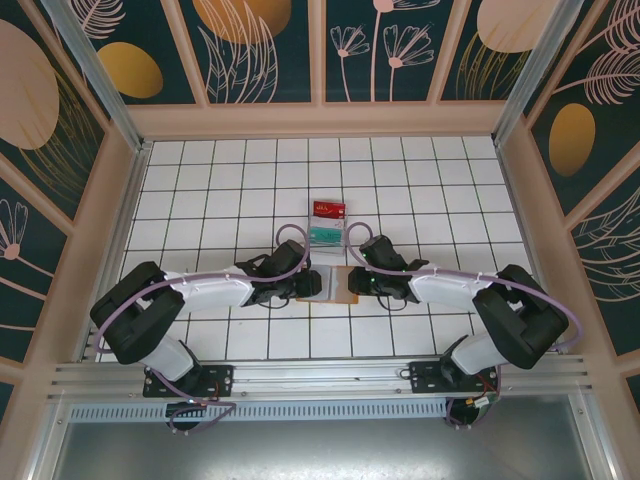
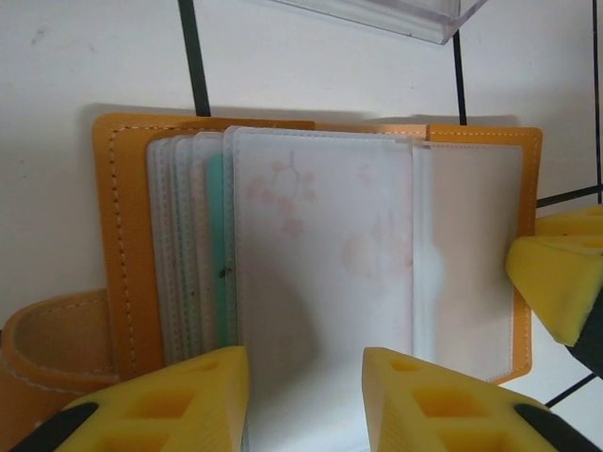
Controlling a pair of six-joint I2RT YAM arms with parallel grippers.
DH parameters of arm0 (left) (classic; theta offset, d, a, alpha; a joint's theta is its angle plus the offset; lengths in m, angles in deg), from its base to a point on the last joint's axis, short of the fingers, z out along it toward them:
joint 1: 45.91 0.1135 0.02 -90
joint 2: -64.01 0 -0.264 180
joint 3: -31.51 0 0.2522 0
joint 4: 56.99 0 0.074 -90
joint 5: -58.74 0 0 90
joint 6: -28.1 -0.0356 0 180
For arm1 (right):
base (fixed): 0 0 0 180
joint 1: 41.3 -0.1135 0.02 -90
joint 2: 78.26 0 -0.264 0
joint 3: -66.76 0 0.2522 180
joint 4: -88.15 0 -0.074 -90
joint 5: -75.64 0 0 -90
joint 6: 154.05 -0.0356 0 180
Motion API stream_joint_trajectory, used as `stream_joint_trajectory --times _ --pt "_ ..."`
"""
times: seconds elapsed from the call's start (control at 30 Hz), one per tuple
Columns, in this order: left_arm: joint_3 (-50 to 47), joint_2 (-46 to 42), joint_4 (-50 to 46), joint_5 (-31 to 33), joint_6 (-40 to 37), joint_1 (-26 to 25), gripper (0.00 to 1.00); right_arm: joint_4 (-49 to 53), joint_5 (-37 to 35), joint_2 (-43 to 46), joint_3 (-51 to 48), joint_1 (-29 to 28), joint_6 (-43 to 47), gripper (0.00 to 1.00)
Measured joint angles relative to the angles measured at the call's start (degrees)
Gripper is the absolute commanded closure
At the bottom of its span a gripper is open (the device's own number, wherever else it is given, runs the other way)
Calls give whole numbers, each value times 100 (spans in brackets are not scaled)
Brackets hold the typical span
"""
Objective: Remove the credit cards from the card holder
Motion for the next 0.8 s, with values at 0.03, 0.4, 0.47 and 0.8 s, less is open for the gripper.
stream_joint_trajectory --times 0.03,0.4,0.47,0.8 --pt "0 4 24 -31 -2 0 60 -7 0 -13 0 -2 -4 74" --pt "-2 85 297 -356 -22 0 56 -44 -2 -31 0 -20 -24 74" --pt "-2 92 323 -413 -24 0 54 -46 -2 -31 0 -20 -39 74" --pt "302 442 496 -800 -136 -28 55 -70 0 -31 0 -24 -127 73"
